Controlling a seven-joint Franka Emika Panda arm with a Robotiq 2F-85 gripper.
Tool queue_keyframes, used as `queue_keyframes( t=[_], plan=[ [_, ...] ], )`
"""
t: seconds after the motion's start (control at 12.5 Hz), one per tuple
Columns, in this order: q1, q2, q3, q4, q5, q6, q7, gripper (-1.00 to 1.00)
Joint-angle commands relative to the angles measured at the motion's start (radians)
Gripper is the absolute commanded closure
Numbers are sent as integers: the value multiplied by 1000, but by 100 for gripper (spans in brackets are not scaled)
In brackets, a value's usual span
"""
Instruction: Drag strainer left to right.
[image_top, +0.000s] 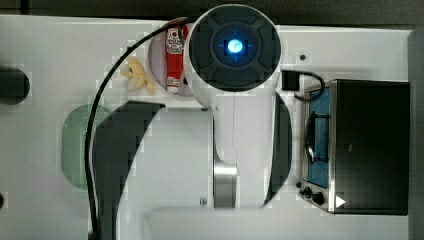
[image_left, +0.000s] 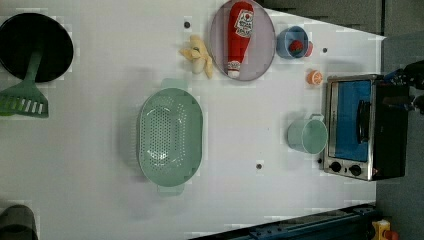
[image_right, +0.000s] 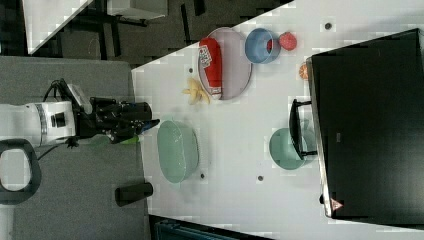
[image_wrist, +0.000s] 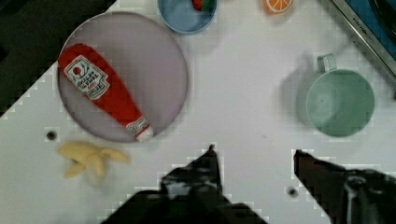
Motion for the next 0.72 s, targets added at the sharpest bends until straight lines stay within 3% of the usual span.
queue_keyframes(
  t=[0.08, 0.24, 0.72],
  plan=[
    [-23, -325, -42, -131, 2, -166, 65, -60],
    [-21, -322, -34, -132, 3, -165, 70, -99],
    [28, -228, 162, -132, 29, -158, 202, -100]
  ],
)
